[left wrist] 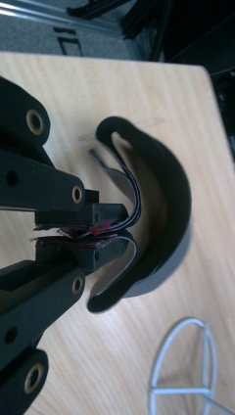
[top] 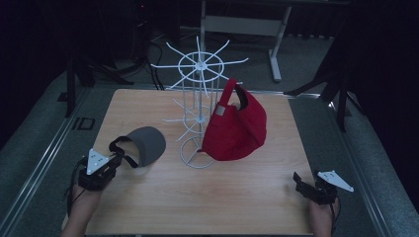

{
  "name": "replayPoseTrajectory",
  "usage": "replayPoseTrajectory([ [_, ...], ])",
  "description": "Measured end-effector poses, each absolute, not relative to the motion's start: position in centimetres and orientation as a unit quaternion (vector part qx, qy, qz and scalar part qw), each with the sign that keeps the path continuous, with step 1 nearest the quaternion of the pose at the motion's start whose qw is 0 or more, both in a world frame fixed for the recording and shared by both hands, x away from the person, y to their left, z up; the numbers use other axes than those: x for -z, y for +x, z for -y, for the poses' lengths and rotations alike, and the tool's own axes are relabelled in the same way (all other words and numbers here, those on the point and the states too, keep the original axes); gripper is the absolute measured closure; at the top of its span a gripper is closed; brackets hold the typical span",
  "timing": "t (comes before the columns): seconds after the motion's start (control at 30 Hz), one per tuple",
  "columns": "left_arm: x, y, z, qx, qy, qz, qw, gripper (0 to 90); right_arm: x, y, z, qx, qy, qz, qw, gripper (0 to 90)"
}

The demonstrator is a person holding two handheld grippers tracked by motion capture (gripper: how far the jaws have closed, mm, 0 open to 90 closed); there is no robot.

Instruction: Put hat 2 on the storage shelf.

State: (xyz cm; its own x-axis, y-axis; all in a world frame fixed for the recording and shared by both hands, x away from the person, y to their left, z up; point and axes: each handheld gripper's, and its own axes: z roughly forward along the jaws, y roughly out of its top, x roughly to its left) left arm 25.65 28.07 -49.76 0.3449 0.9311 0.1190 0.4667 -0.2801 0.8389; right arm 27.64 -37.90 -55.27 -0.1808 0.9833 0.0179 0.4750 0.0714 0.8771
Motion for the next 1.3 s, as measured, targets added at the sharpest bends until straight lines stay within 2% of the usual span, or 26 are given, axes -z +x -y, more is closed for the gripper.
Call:
replayPoseTrajectory([
  [0.23,46.8,26.2,-27.8,-0.338,0.719,-0.465,0.390,86.2,55.3,27.6,38.0,-0.400,0.555,-0.655,0.320,16.6],
  [0.5,43.8,26.5,-26.9,-0.369,0.699,-0.415,0.451,86.2,55.3,27.6,38.0,-0.401,0.555,-0.655,0.319,16.6],
  [0.83,41.3,25.8,-28.1,-0.365,0.672,-0.378,0.521,86.1,55.3,27.6,38.0,-0.403,0.555,-0.654,0.319,16.6],
  [1.3,38.0,25.2,-29.0,-0.372,0.668,-0.340,0.547,86.1,55.3,27.6,38.0,-0.402,0.552,-0.658,0.318,16.6],
])
